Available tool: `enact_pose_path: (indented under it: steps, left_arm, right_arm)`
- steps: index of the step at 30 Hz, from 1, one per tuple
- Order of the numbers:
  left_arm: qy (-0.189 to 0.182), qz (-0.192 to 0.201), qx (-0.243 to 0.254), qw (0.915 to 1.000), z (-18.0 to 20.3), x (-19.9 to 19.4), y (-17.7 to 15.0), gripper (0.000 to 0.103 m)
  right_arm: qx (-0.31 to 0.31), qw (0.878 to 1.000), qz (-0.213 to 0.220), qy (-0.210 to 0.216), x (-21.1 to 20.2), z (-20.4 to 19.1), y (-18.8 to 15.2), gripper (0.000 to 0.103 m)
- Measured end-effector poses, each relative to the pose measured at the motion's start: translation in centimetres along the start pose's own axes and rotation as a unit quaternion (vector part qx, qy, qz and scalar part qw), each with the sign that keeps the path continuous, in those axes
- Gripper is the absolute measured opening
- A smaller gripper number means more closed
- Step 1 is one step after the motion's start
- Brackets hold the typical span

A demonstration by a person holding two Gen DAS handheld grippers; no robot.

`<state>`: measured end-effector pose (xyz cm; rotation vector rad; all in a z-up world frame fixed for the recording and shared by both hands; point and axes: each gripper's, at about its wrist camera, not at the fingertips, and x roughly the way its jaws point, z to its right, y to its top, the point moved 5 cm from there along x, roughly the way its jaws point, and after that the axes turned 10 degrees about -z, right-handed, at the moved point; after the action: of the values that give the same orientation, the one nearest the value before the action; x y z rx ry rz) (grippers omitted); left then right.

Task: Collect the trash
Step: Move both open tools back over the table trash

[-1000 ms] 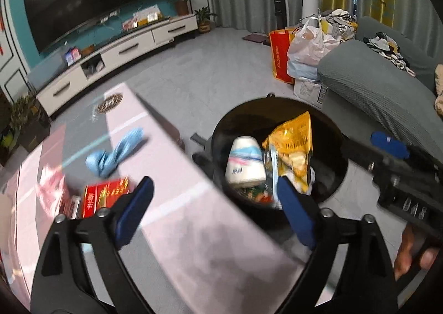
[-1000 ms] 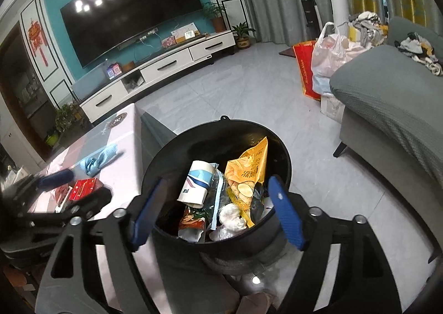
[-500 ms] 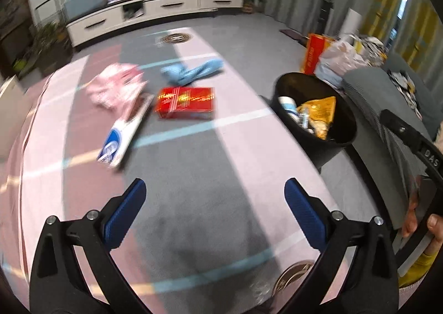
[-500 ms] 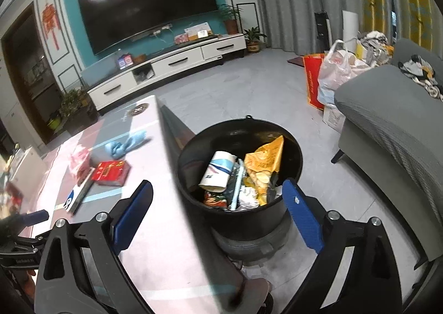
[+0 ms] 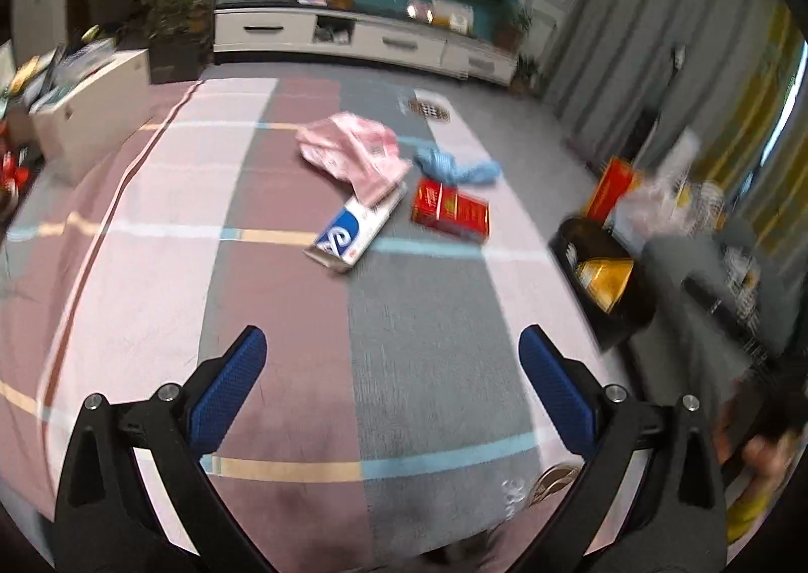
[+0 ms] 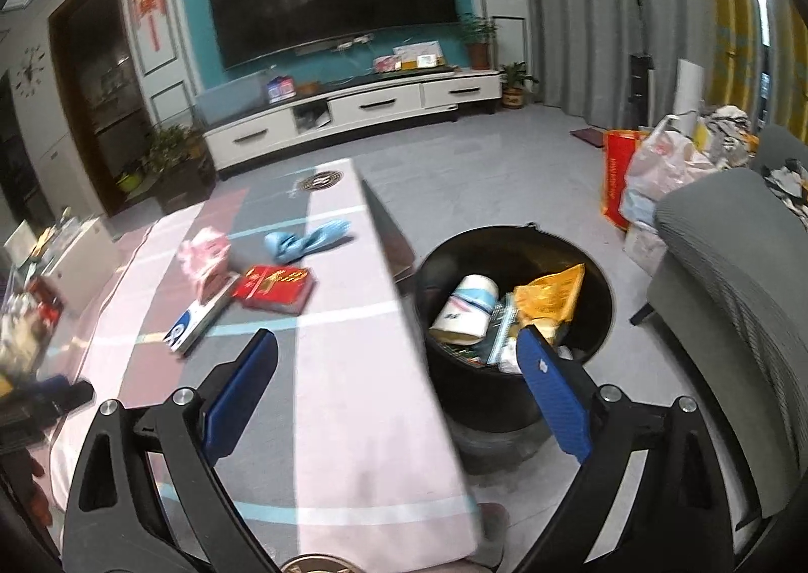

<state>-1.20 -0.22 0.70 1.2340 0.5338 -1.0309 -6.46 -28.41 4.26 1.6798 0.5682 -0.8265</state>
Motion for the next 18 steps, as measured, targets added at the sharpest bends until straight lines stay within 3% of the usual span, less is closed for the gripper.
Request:
enact_pose_path:
  steps: [4,5,7,9,12,15,18]
  left_arm:
    - [-0.063,0.062,-0.037,0.9954,-2.2,-1.8,0.2,0.1]
    - [-0.06,0.086,-0.032,0.994,-2.6,-2.2,0.0,0.1]
    - [-0.016,0.104,0.01,0.9944,-2.6,-2.0,-0.4,0.1]
    - [0.007,0.079,0.047,0.9958,-2.4,-0.9,-0.9,0.1]
    - [0.019,-0.016,0.042,0.9988,-3.3,2.6,-1.6,0.1]
    - [0.058,-0.037,0.03,0.9972,-4.2,4.6,-1.3,0.1]
    - [0.062,-0.047,0.035,0.9964,-4.1,6.5,0.0,0.1]
  right_arm:
    - [-0.023,0.999,-0.019,0.011,1.2,-2.3,-0.3,0.093]
    - [-0.027,0.999,-0.022,0.014,1.4,-2.7,-0.4,0.093]
    - [-0.033,0.999,-0.029,0.021,1.8,-3.7,-0.4,0.093]
    - [-0.041,0.998,-0.036,0.022,2.5,-4.4,-0.6,0.093]
    - [-0.05,0.997,-0.054,0.024,3.9,-5.1,-0.8,0.093]
    - [-0.05,0.996,-0.068,0.039,5.2,-5.3,-1.2,0.093]
    - [-0.061,0.994,-0.076,0.044,6.5,-5.6,-1.3,0.093]
